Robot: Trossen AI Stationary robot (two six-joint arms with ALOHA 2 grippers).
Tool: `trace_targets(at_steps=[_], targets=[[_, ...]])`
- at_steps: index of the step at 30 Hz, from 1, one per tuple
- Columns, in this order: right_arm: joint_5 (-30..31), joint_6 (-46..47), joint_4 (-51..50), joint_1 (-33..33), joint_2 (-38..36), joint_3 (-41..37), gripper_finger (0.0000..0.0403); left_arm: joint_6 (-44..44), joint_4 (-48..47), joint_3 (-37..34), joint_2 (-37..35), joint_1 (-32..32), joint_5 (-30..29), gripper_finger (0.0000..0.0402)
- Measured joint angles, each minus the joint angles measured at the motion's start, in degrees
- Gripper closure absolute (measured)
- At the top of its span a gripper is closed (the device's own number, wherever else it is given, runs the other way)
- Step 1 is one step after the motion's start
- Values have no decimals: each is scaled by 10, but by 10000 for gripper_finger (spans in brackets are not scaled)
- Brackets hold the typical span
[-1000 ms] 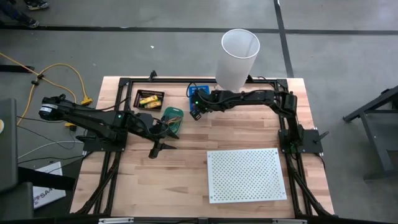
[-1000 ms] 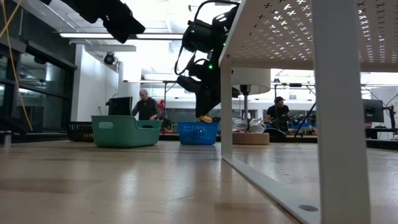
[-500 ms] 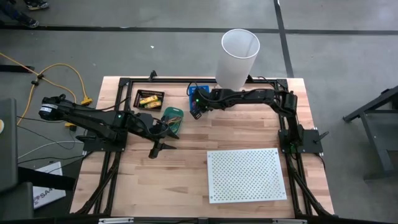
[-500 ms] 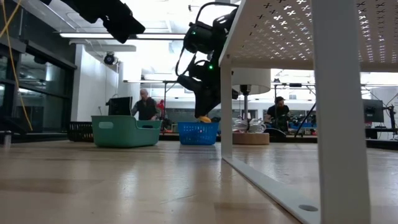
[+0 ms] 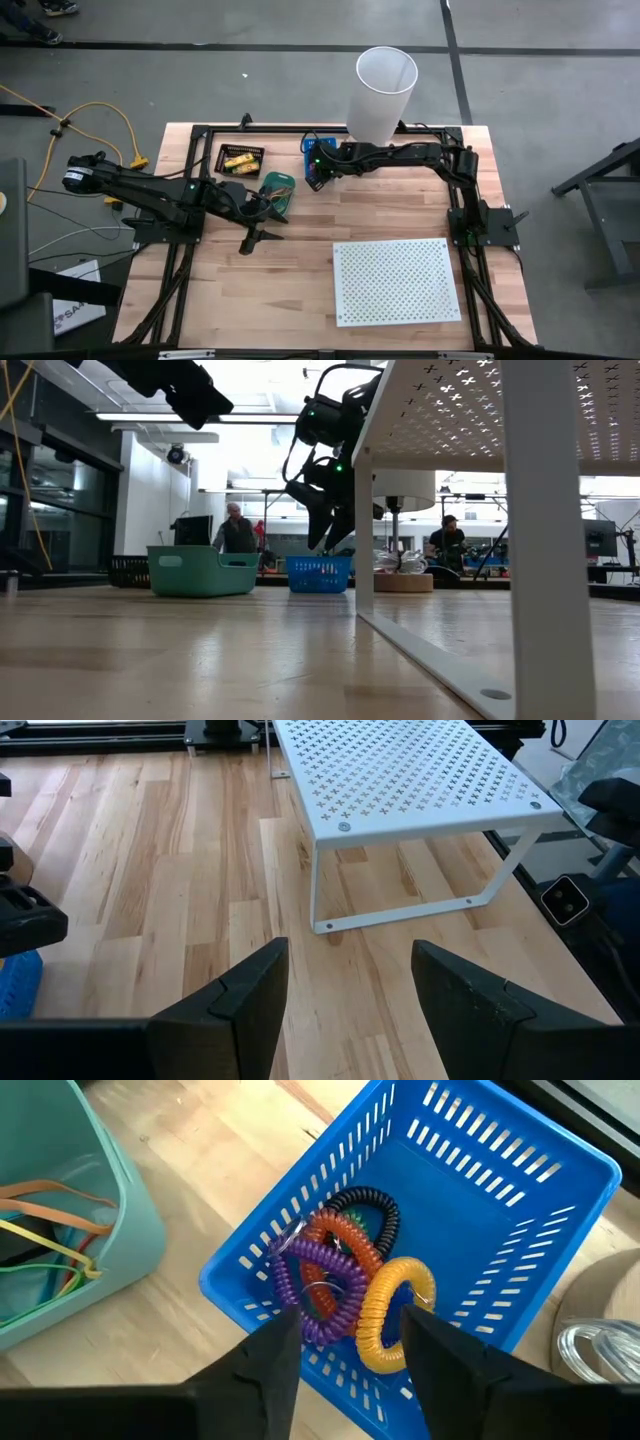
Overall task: Pick & Place Office Desk Supplies
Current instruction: Put the green bin with the rubber bands on the shelf
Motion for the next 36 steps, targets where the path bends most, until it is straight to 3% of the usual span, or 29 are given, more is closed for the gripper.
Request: trace_targets(at_steps=[15, 20, 25, 36], targets=[[-8, -13, 42, 13, -7, -1, 250, 0, 0, 0, 0, 0, 0, 195], [-40, -15, 68, 12, -19, -1, 250, 0, 0, 0, 0, 0, 0, 195], [-74, -31, 70, 10, -52, -1, 251, 0, 0, 0, 0, 0, 0, 195], [-73, -60, 68, 48, -115, 0, 251, 0, 4, 0, 0, 0, 0, 195]])
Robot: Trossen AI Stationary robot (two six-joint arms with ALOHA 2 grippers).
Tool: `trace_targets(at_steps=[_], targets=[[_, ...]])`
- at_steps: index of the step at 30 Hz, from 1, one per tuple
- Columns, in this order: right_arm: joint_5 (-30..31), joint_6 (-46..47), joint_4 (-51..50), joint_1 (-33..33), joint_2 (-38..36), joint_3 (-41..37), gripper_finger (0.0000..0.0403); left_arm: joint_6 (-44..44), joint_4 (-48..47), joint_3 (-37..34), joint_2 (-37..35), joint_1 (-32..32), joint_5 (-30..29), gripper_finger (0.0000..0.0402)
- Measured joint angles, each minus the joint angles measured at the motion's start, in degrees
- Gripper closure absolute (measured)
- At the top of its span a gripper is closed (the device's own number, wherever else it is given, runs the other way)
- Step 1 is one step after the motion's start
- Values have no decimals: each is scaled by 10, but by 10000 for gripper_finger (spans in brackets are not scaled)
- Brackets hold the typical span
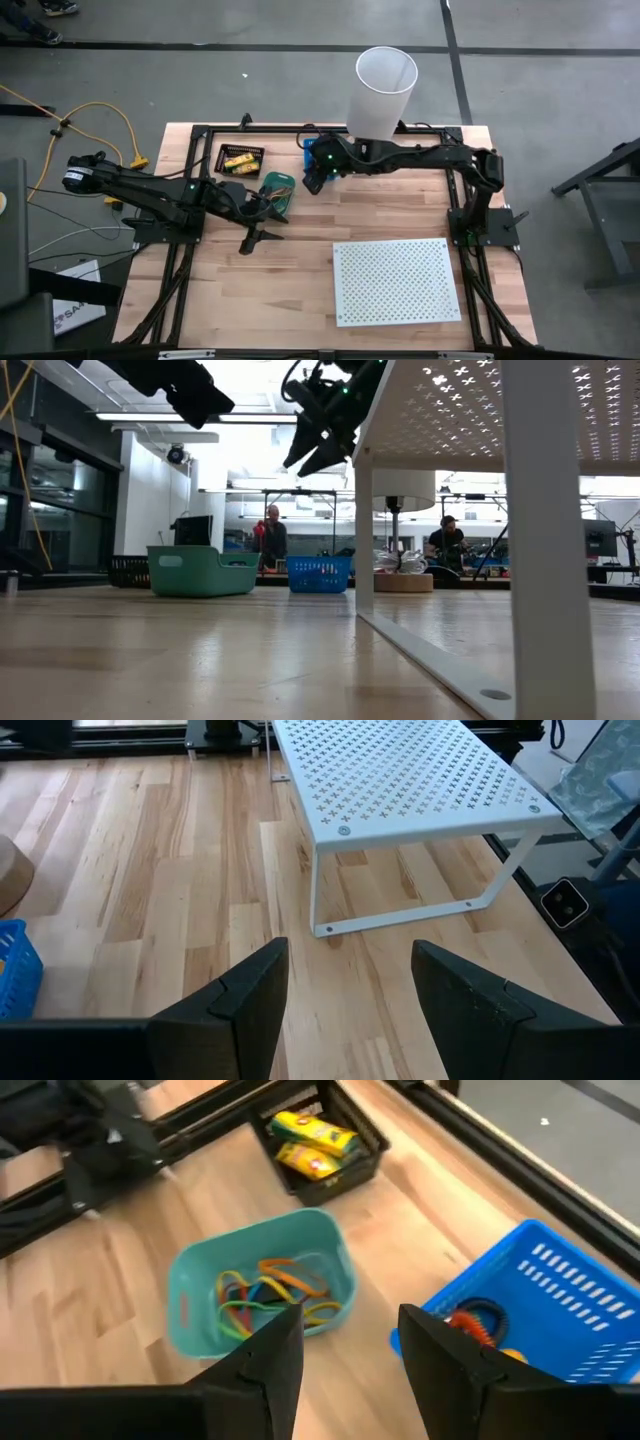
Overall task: Pick & Place Office Desk Supplies
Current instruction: Put the green bin with the rubber bands on the shelf
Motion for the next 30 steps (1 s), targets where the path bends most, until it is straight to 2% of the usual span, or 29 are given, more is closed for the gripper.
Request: trace_targets(at_steps=[17, 26, 30], targets=[[-30, -2, -34, 9, 0, 0, 251, 0, 2, 0, 0, 0, 0, 195], [-30, 4, -72, 16, -5, -1, 251, 0, 2, 0, 0, 0, 0, 195], [-3, 5, -80, 30, -17, -1, 251, 0, 2, 0, 0, 0, 0, 195]])
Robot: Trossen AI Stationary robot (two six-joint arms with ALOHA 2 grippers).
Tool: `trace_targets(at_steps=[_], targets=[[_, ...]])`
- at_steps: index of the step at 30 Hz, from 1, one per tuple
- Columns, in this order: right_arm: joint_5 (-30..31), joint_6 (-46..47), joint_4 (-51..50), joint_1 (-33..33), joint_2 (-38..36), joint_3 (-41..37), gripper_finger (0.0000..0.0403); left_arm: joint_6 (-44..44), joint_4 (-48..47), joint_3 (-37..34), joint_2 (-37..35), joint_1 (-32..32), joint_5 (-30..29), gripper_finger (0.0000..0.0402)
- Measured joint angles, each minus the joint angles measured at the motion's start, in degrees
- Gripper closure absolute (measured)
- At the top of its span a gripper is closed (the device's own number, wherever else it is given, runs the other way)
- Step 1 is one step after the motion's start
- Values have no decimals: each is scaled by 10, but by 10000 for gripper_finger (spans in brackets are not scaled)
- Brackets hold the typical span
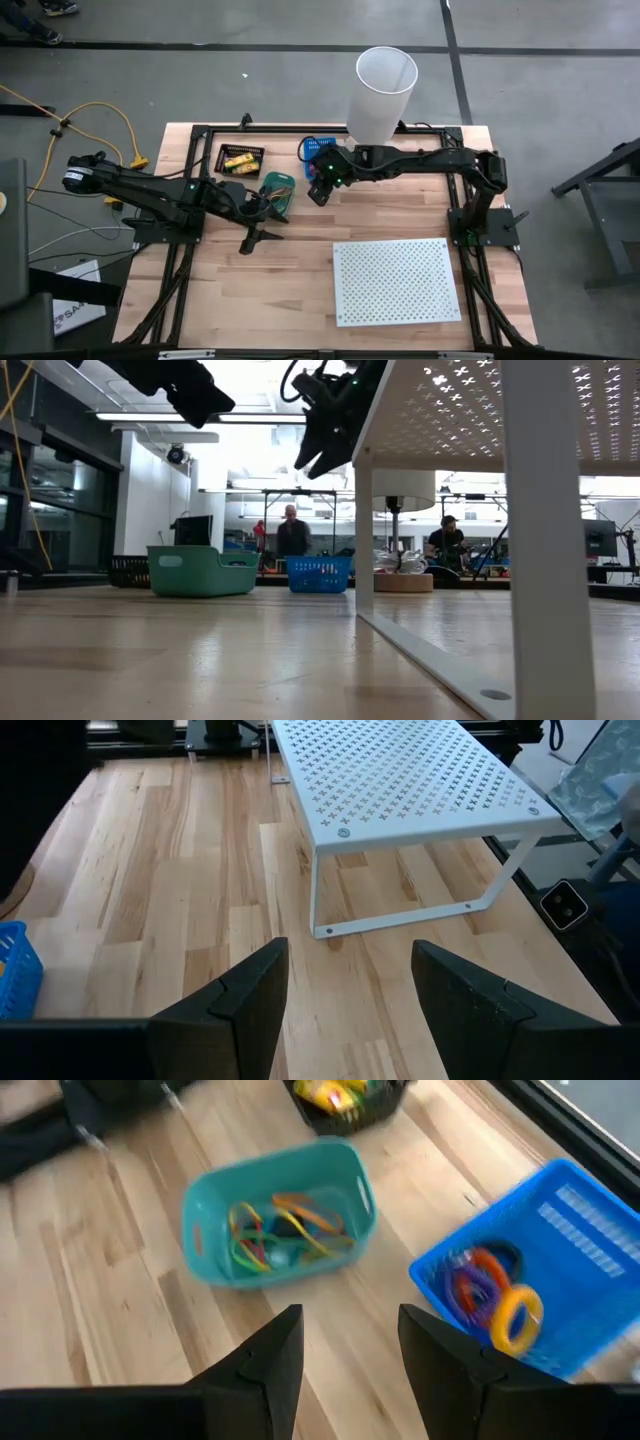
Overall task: Pick & Place Office Desk Supplies
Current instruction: Put the green bin with the rubber bands on the shelf
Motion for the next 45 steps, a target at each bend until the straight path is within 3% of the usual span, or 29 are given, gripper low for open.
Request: trace_targets(at_steps=[7, 20, 24, 33, 39, 45], targets=[[83, 13, -29, 36, -27, 1, 251, 0, 3, 0, 0, 0, 0, 195], [112, 49, -139, 62, -94, -5, 251, 0, 6, 0, 0, 0, 0, 195], [119, 65, -119, 67, -152, -70, 251, 0, 8, 0, 0, 0, 0, 195], [122, 105, 28, 72, -333, -292, 251, 0, 21, 0, 0, 0, 0, 195], [123, 118, 9, 67, -429, -340, 251, 0, 21, 0, 0, 0, 0, 195], [123, 118, -17, 67, -475, -375, 251, 0, 22, 0, 0, 0, 0, 195]])
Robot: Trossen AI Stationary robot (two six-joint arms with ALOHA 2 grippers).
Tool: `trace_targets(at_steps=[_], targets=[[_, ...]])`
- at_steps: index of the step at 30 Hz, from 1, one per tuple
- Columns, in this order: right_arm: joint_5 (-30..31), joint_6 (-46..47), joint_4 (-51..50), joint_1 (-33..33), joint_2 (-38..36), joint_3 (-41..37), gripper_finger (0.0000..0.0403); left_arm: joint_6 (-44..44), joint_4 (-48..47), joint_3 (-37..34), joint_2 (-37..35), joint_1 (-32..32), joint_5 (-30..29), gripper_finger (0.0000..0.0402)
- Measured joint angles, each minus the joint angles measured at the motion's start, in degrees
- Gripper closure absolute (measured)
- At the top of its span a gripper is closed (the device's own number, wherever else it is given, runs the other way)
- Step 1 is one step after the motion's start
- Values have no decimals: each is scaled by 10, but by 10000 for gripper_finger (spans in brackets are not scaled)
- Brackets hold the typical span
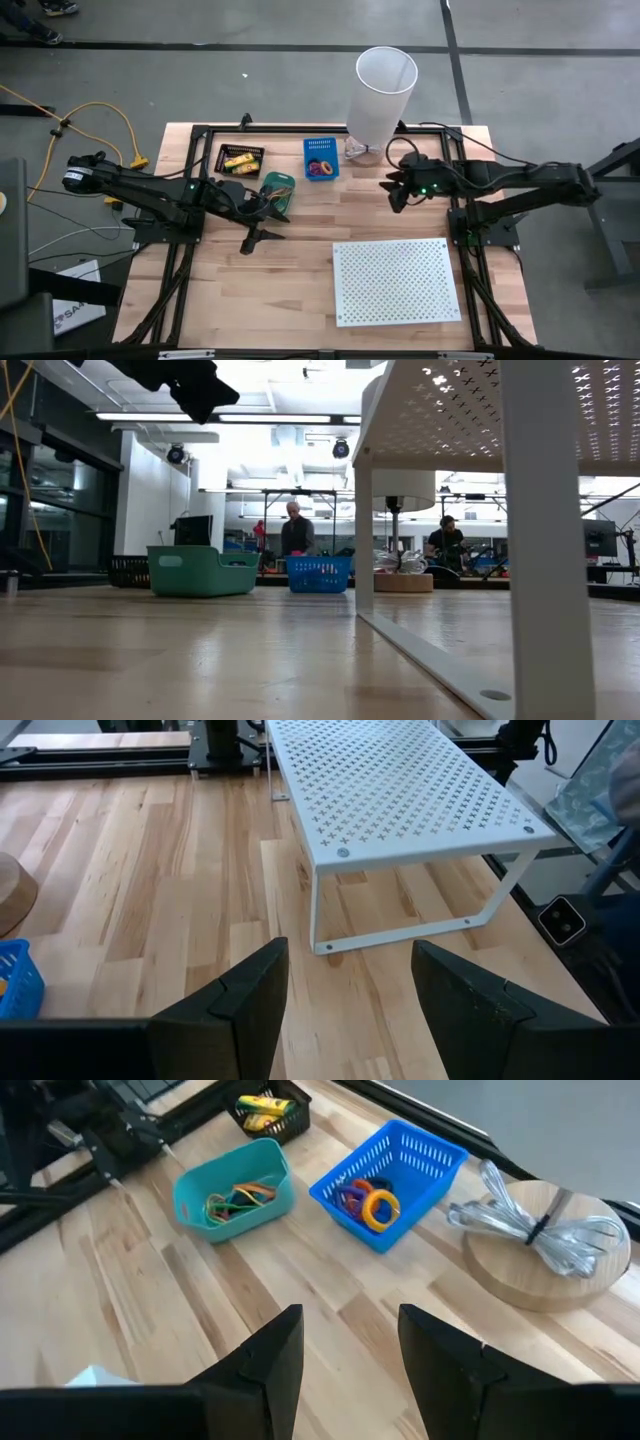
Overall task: Pick & Place Office Desk Supplies
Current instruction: Put the green bin with the rubber bands on the shelf
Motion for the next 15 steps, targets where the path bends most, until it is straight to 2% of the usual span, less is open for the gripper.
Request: trace_targets(at_steps=[15], targets=[[-2, 2, -7, 0, 0, -2, 251, 0, 2, 0, 0, 0, 0, 195]])
